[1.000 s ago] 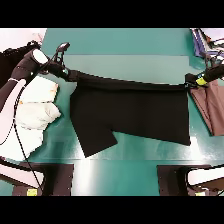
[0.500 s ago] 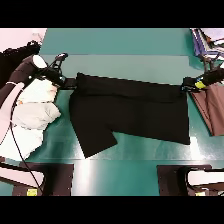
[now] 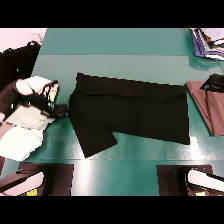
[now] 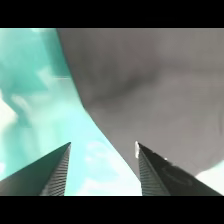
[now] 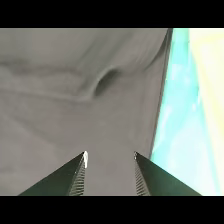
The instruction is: Fold the shirts.
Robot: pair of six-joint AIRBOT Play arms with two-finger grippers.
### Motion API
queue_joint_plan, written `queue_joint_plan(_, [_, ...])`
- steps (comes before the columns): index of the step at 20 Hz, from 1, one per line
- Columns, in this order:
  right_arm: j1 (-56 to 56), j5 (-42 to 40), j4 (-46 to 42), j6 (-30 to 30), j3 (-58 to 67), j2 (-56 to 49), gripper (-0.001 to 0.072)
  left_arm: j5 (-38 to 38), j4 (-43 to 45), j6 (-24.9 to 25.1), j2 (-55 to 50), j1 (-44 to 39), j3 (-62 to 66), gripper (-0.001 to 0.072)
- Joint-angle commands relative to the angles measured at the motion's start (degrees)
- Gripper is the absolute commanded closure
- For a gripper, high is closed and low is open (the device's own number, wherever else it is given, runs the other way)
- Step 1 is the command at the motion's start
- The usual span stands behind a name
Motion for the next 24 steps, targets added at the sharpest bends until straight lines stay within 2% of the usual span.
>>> queue_joint_plan(1, [-2.1, 1.3, 4.9, -0.5, -4.5, 4.7, 0.0357, 1.6, -8.9, 1.3, 6.3, 0.1, -13.2, 0.0228])
queue_joint_plan(5, [-6.0, 0.5, 9.7, -0.5, -13.8, 8.5, 0.0357, 6.1, -11.4, 2.8, 6.7, 0.1, -18.9, 0.0228])
queue_joint_plan(7, [-7.8, -0.1, 12.5, -0.8, -17.8, 10.3, 0.0357, 10.2, -14.9, 5.2, 6.7, 0.1, -19.7, 0.0228])
queue_joint_plan(11, [-11.4, -0.7, 11.7, -2.0, -26.3, 14.4, 0.0357, 18.5, -20.5, 7.3, 6.6, -0.6, -19.8, 0.0229])
queue_joint_plan(14, [-16.2, -0.9, 11.5, -2.0, -33.5, 16.9, 0.0357, 21.5, -20.4, 7.3, 6.6, -5.7, -19.8, 0.0232])
queue_joint_plan(15, [-18.0, -1.0, 11.4, -2.0, -35.7, 17.4, 0.0357, 21.9, -20.5, 7.3, 6.6, -7.0, -19.8, 0.0367])
queue_joint_plan(16, [-20.0, -1.4, 11.0, -2.0, -38.2, 17.9, 0.0357, 22.0, -20.5, 7.3, 6.6, -7.3, -19.8, 0.0661])
queue_joint_plan(19, [-24.9, -2.3, 2.0, -2.1, -44.5, 19.1, 0.0357, 21.8, -20.4, 7.3, 6.6, -7.3, -19.8, 0.0680])
queue_joint_plan(20, [-26.1, -2.3, -0.1, -2.0, -46.2, 19.3, 0.0326, 21.4, -20.3, 7.3, 6.6, -7.3, -19.7, 0.0680])
queue_joint_plan(22, [-28.6, -3.0, 0.2, -2.1, -49.4, 18.6, 0.0246, 20.3, -20.4, 7.3, 6.6, -7.3, -19.0, 0.0680])
queue_joint_plan(24, [-28.5, -4.7, 0.9, -2.1, -51.8, 16.8, 0.0246, 20.5, -20.4, 7.5, 6.6, -7.3, -18.5, 0.0680])
